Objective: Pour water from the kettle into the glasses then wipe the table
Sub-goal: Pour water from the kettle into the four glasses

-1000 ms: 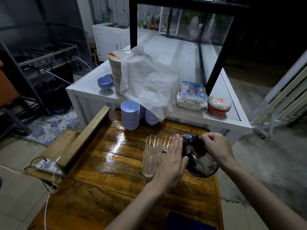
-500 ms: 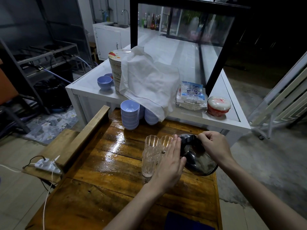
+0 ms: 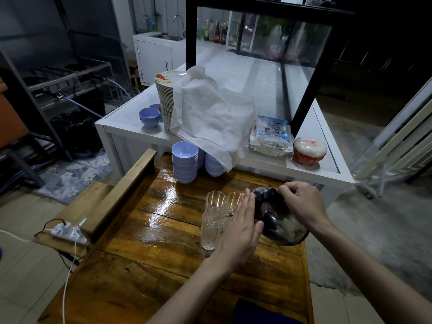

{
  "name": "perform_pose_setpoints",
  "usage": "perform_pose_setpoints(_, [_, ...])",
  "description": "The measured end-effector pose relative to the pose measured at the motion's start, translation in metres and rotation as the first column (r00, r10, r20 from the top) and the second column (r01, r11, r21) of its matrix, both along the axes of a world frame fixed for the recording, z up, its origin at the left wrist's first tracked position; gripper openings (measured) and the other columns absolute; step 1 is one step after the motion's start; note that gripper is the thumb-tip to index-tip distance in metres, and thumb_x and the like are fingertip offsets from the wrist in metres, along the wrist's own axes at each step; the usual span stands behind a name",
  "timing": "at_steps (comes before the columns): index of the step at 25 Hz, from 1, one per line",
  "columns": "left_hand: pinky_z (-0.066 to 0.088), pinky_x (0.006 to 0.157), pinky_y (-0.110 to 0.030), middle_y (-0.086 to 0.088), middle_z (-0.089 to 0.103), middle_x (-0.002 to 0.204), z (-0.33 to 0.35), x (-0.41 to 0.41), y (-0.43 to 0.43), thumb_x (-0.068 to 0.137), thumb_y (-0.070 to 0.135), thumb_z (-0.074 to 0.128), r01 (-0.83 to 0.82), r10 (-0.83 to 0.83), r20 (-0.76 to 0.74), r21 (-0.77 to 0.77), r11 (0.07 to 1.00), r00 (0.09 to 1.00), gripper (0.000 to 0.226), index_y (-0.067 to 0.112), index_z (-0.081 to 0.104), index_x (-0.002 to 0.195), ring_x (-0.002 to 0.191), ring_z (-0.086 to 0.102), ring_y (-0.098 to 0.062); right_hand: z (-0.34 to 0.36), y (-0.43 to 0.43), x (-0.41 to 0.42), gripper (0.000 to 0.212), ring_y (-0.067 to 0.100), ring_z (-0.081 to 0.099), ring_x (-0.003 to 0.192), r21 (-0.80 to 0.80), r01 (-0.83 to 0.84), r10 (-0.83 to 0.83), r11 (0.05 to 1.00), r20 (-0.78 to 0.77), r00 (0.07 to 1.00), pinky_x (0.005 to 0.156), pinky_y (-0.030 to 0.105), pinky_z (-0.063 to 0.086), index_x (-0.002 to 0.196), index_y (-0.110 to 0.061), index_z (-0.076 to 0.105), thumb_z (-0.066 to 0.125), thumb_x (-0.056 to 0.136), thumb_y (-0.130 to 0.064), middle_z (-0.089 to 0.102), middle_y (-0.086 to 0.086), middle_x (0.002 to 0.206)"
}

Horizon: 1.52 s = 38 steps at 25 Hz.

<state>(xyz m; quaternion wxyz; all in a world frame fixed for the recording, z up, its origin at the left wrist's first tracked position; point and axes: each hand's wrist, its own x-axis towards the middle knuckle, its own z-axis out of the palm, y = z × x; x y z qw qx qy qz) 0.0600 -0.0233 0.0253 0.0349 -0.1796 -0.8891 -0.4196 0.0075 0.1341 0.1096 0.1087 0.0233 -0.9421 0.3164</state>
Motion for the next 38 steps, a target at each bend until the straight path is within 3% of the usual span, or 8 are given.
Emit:
perform_pose_setpoints(4, [-0.003, 0.120, -0.026, 0.005, -0.019, 0.159, -0.001, 0.000, 0.000, 0.103, 0.037, 0.027, -0.008, 0.008, -0.001, 0.002, 1.000, 1.000, 0.064, 0.021, -0.012, 0.151, 0.143, -0.019, 0.000, 0.001, -0.001, -0.002, 0.036, 0.023, 0.064, 0.058, 0.007, -0.007, 0.007, 1.000, -0.011, 1.000, 0.055, 0.036, 0.050, 0.059, -0.009, 0.070, 0.058, 0.088, -0.027, 0.067, 0.010, 0.056])
perform_pose_setpoints(12, [-0.004, 0.120, -0.026, 0.003, -0.018, 0.160, -0.001, 0.000, -0.001, 0.103, 0.035, 0.029, -0.026, 0.026, 0.006, 0.014, 1.000, 1.000, 0.065, 0.019, -0.011, 0.152, 0.144, -0.020, -0.002, 0.002, -0.005, -0.003, 0.035, 0.020, 0.064, 0.059, 0.011, -0.009, 0.009, 1.000, -0.012, 1.000, 0.057, 0.032, 0.049, 0.060, -0.010, 0.071, 0.058, 0.088, -0.026, 0.068, 0.007, 0.057])
perform_pose_setpoints(25, [-0.004, 0.119, -0.026, 0.005, -0.019, 0.160, 0.005, -0.002, 0.001, 0.103, 0.037, 0.027, -0.038, 0.038, 0.006, 0.010, 0.999, 0.999, 0.065, 0.020, -0.012, 0.152, 0.143, -0.022, 0.000, 0.005, -0.005, -0.007, 0.039, 0.019, 0.059, 0.054, 0.010, -0.004, 0.004, 1.000, -0.039, 0.999, 0.047, 0.025, 0.036, 0.052, -0.009, 0.065, 0.058, 0.087, -0.025, 0.063, 0.007, 0.051])
perform_pose_setpoints(28, [-0.004, 0.120, -0.027, 0.005, -0.019, 0.160, 0.006, -0.003, 0.002, 0.103, 0.037, 0.026, -0.023, 0.023, 0.005, -0.015, 1.000, 1.000, 0.064, 0.020, -0.012, 0.152, 0.143, -0.021, -0.001, 0.000, -0.001, -0.004, 0.038, 0.019, 0.058, 0.054, -0.047, 0.021, -0.023, 0.999, -0.026, 0.999, 0.047, 0.023, 0.036, 0.053, -0.008, 0.066, 0.058, 0.087, -0.023, 0.063, 0.009, 0.053])
perform_pose_setpoints(32, [-0.002, 0.120, -0.028, 0.003, -0.014, 0.160, 0.011, -0.006, 0.006, 0.103, 0.035, 0.027, 0.012, -0.014, -0.033, -0.057, 0.998, 0.999, 0.062, 0.017, -0.007, 0.152, 0.146, -0.017, -0.006, -0.014, 0.014, 0.000, 0.039, 0.024, 0.057, 0.057, -0.202, 0.089, -0.084, 0.975, 0.035, 0.996, 0.054, 0.031, 0.040, 0.052, -0.009, 0.063, 0.057, 0.088, -0.023, 0.061, 0.007, 0.053])
perform_pose_setpoints(38, [-0.017, 0.112, -0.019, -0.004, -0.005, 0.161, 0.025, -0.012, 0.028, 0.104, 0.030, 0.028, 0.059, -0.074, -0.106, -0.139, 0.989, 0.992, 0.059, 0.011, 0.001, 0.153, 0.144, -0.015, -0.009, -0.037, 0.038, 0.009, 0.036, 0.024, 0.055, 0.060, -0.465, 0.266, -0.220, 0.844, 0.153, 0.964, 0.057, 0.037, 0.044, 0.058, -0.007, 0.065, 0.056, 0.090, -0.022, 0.059, 0.009, 0.056])
